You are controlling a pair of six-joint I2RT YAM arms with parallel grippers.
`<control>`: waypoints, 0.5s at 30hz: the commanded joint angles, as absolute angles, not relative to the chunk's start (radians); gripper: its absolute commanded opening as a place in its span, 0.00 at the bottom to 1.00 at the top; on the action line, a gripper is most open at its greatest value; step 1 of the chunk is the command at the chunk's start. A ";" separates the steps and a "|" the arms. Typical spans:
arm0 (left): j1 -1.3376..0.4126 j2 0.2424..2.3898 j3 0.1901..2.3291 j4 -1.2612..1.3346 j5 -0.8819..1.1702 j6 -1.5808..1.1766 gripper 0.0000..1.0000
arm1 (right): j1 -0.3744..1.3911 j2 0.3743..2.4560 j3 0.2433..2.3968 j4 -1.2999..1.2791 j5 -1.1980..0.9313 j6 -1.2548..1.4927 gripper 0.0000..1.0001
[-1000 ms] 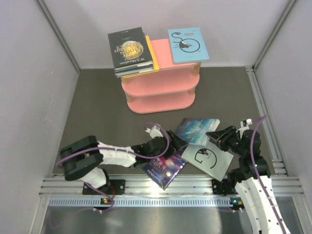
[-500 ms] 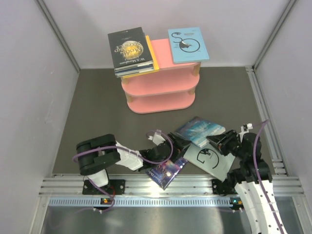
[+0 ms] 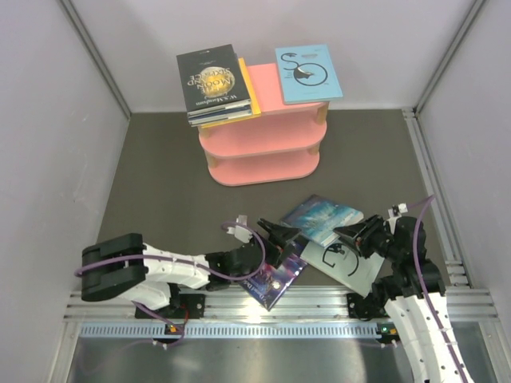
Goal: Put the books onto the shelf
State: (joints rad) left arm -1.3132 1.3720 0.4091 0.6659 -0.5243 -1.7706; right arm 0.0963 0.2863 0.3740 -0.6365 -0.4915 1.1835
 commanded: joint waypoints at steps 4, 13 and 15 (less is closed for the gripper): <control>-1.292 1.452 0.435 0.640 -0.617 -1.781 0.99 | 0.112 0.247 0.413 -0.540 -0.566 1.232 0.00; -1.235 1.722 0.544 0.876 -0.499 -1.804 0.99 | 0.112 0.192 0.411 -0.568 -0.597 1.250 0.00; -1.226 1.756 0.567 0.899 -0.486 -1.812 0.99 | 0.112 0.181 0.399 -0.566 -0.606 1.256 0.00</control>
